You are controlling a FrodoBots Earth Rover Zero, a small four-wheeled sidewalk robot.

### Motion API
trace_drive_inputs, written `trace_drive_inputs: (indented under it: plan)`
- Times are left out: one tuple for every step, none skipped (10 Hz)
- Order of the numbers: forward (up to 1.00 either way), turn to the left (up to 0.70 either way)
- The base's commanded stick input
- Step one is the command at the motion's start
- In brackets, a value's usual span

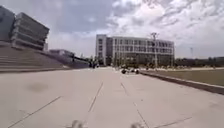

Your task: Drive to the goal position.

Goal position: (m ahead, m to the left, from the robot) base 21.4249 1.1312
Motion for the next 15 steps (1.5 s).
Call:
trace_drive_inputs:
  plan:
    - [0.99, 0.06]
    - [0.99, 0.06]
    - [0.99, 0.06]
    - [0.99, 0.06]
    - [0.99, 0.06]
    - [0.99, 0.05]
    - [0.99, -0.4]
    - [0.99, -0.4]
    - [0.99, -0.21]
    - [0.99, -0.03]
    - [0.99, 0.06]
    - [0.99, 0.06]
    - [0.99, 0.06]
    - [0.99, 0.06]
    - [0.99, 0.06]
